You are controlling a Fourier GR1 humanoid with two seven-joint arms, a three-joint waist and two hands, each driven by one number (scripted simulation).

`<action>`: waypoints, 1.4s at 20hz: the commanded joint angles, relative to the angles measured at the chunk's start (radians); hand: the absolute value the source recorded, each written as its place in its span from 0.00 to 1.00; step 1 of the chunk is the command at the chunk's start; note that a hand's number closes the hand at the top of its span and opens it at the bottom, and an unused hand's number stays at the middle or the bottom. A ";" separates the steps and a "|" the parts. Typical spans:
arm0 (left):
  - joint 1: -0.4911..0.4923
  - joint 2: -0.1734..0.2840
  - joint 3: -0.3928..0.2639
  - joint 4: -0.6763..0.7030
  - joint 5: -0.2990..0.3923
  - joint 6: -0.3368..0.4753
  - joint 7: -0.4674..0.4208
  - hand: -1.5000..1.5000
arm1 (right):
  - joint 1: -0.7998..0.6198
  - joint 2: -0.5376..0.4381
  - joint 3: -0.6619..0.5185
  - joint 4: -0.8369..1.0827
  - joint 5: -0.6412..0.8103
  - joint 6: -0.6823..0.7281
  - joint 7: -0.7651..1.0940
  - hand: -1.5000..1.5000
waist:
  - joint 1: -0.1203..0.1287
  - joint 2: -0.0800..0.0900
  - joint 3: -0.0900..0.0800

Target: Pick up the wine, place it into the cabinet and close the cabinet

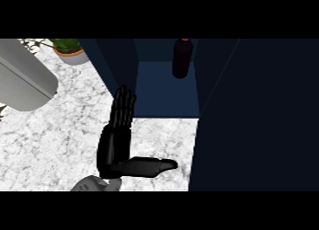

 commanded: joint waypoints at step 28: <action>0.586 0.460 0.323 -0.486 0.217 -0.303 -0.088 0.00 | -0.361 0.190 0.553 0.078 0.082 -0.060 0.360 1.00 | 0.034 -0.003 -0.005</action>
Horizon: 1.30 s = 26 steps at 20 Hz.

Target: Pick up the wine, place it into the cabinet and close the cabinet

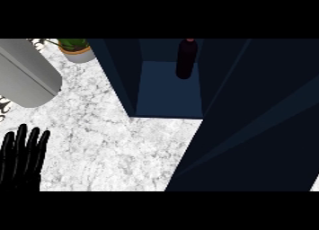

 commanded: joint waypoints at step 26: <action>0.115 0.193 0.395 0.027 0.303 -0.398 0.029 0.00 | -1.190 0.097 -0.184 0.979 -0.447 -0.451 -0.171 1.00 | 0.055 0.022 0.002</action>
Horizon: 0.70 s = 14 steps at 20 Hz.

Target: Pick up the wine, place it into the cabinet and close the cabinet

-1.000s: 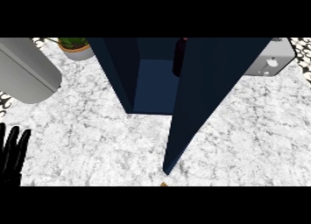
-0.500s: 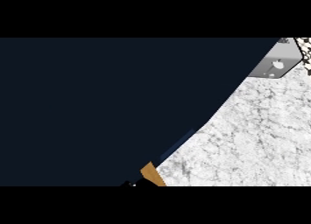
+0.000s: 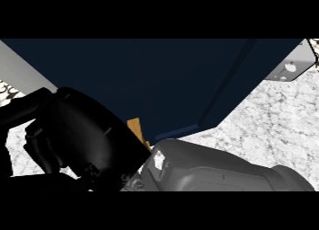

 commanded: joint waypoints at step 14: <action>-0.016 0.028 0.145 0.100 0.076 -0.124 0.031 0.00 | -0.296 0.005 -0.208 0.676 -0.551 0.450 -0.130 1.00 | -0.011 0.004 0.001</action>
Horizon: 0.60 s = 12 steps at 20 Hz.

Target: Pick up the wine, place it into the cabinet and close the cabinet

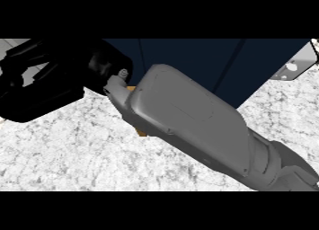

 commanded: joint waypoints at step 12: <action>0.006 0.036 0.083 -0.031 0.046 -0.023 0.074 0.00 | 0.010 -0.111 -0.095 0.405 0.132 0.092 -0.351 1.00 | -0.038 0.006 0.002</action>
